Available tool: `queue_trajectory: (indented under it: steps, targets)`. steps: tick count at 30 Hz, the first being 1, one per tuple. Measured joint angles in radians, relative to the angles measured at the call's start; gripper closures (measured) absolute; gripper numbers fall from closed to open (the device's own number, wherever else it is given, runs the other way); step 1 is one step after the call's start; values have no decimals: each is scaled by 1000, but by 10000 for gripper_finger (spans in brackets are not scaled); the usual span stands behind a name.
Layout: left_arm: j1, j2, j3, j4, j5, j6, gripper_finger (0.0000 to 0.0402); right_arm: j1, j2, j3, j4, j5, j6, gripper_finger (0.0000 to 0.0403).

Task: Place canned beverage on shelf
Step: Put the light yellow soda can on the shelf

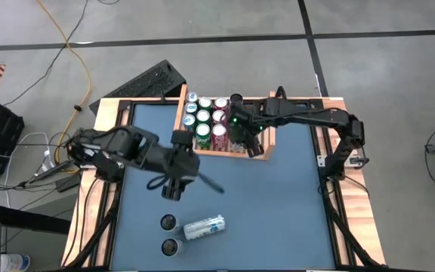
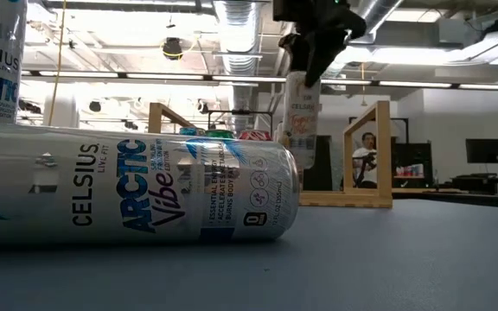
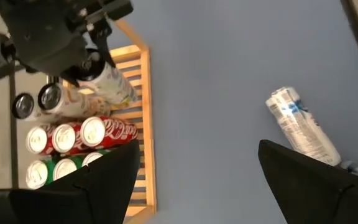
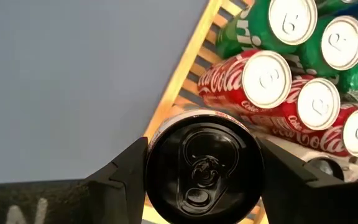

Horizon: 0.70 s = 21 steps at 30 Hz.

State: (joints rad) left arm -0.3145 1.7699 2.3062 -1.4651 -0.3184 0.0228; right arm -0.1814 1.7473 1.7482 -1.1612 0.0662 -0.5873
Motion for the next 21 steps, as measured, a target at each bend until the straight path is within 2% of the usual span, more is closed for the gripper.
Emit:
queue_trajectory:
  steps: [5, 12, 21]
  targets:
    - [68, 0, 0, 10, 56, 30, 85, -69, -1, -29, 18, -45, -61, 174]
    - [125, 0, 0, 19, 69, 43, 85, -138, 0, -108, 120, -93, -103, 173]
    - [173, 0, 0, 21, 69, 41, 85, -140, 9, -173, 177, -122, -148, 173]
